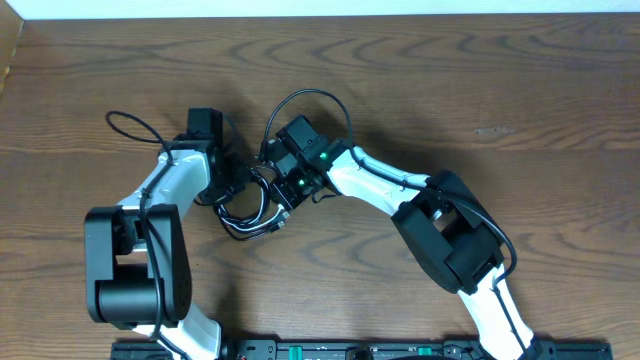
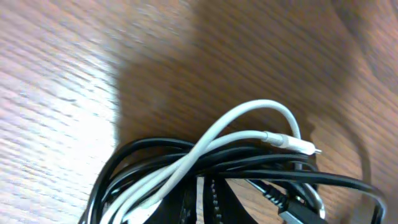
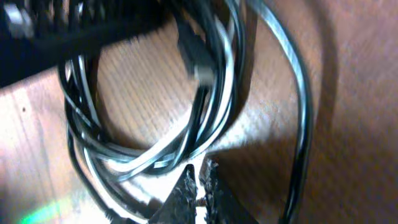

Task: Untangle cables

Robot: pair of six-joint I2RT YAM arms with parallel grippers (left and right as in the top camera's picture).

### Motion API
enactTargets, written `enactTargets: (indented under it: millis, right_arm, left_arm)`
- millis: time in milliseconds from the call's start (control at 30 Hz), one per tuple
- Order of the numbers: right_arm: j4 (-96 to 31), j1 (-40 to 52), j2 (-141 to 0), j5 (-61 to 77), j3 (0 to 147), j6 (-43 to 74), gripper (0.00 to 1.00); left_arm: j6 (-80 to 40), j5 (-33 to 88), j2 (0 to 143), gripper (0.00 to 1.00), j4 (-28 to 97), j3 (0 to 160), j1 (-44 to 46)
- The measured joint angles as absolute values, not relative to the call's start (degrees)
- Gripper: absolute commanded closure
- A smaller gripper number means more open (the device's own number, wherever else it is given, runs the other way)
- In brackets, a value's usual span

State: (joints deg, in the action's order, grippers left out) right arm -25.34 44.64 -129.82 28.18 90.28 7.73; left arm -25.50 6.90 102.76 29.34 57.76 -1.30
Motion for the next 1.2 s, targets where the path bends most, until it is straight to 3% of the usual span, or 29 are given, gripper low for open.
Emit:
enactTargets:
  millis: [467, 867, 1067, 1200]
  right_arm:
    - [-30.85, 42.59, -129.84, 33.26, 90.7, 9.87, 0.96]
    - [-30.13, 42.59, -129.93, 33.28, 90.67, 10.04, 0.95]
    - [-29.98, 42.61, -129.93, 33.3, 90.67, 10.04, 0.95]
    - [-29.89, 42.59, -129.93, 33.28, 90.67, 10.02, 0.95]
  left_arm:
    - [-26.83, 8.75, 102.76, 0.89, 29.02, 57.76, -2.17]
    - [-30.13, 17.74, 102.76, 0.89, 19.14, 57.58, -2.15]
    - [-31.46, 18.41, 102.76, 0.83, 16.86, 57.58, -2.17]
    - [-31.16, 18.59, 102.28, 0.73, 16.86, 57.58, -2.17]
